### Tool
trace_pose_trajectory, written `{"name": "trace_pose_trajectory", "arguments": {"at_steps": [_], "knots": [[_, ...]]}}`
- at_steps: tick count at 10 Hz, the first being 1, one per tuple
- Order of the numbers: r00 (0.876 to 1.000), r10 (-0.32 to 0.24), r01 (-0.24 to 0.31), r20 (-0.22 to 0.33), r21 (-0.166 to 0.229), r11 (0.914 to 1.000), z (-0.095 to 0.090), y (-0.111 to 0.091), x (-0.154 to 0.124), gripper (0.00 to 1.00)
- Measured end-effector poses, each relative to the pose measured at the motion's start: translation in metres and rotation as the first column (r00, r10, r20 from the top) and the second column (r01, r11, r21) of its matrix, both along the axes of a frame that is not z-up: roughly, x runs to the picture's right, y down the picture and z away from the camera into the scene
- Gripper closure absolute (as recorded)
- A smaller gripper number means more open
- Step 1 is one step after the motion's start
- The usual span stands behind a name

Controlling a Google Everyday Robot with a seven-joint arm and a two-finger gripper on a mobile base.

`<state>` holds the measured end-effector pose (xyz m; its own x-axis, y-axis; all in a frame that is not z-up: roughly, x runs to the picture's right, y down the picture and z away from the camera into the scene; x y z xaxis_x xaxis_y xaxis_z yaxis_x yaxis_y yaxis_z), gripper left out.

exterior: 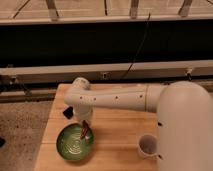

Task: Place the pepper in the ceramic bowl

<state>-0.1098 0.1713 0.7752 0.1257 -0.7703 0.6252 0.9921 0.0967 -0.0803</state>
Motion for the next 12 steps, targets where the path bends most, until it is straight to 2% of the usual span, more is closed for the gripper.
{"name": "trace_pose_trajectory", "arguments": {"at_steps": [1, 2, 7, 8, 10, 12], "knots": [[1.000, -0.008, 0.008, 0.006, -0.002, 1.0000, -0.0012, 0.0013, -0.0026, 0.94], [1.000, -0.016, 0.016, 0.012, -0.002, 0.9999, -0.0021, 0.0008, -0.0048, 0.87], [0.999, -0.042, 0.042, 0.032, -0.006, 0.9991, -0.0043, 0.0008, -0.0097, 0.38], [0.998, -0.046, 0.047, 0.037, -0.007, 0.9989, -0.0047, 0.0010, -0.0108, 0.33], [0.998, -0.052, 0.053, 0.044, -0.008, 0.9986, -0.0053, 0.0004, -0.0098, 0.31], [0.997, -0.059, 0.060, 0.051, -0.009, 0.9982, -0.0054, 0.0010, -0.0118, 0.21]]}}
